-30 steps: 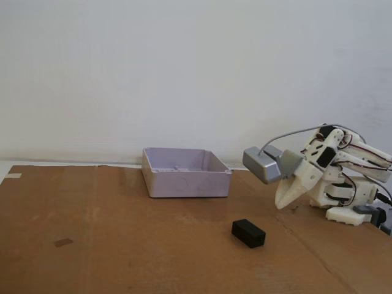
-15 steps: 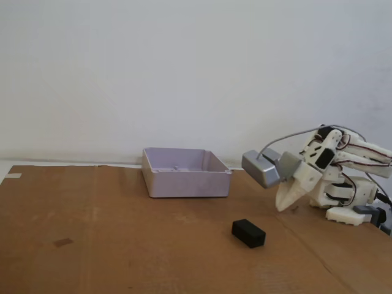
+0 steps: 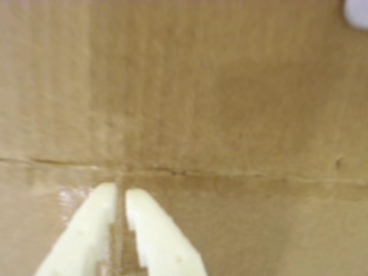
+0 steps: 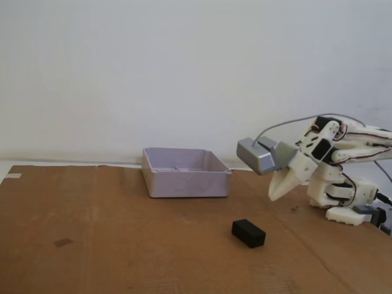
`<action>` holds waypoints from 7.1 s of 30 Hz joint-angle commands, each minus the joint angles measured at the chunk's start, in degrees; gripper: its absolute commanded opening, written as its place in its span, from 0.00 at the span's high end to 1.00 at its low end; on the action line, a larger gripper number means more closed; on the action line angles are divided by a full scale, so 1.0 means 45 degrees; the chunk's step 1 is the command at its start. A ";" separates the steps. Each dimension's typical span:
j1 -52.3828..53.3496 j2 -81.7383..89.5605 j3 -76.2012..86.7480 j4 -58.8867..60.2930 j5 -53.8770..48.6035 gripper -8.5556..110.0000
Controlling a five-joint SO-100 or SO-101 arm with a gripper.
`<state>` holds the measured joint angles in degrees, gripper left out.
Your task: Grasp a block and put it in the box.
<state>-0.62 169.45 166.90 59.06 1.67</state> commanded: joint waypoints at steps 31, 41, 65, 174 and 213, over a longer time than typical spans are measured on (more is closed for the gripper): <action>-0.2852 -0.7246 -0.8164 -0.2480 0.0039 0.93; -0.3672 -0.8457 -0.8262 -0.3809 0.0039 0.93; -0.4492 -1.3086 -1.0840 -0.4355 0.0488 0.93; -0.5645 -1.8262 -1.5352 -0.0781 0.2676 0.46; -0.6504 -1.9297 -1.6387 -0.0703 0.3496 0.46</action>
<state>-29.53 81.04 99.05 55.90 17.49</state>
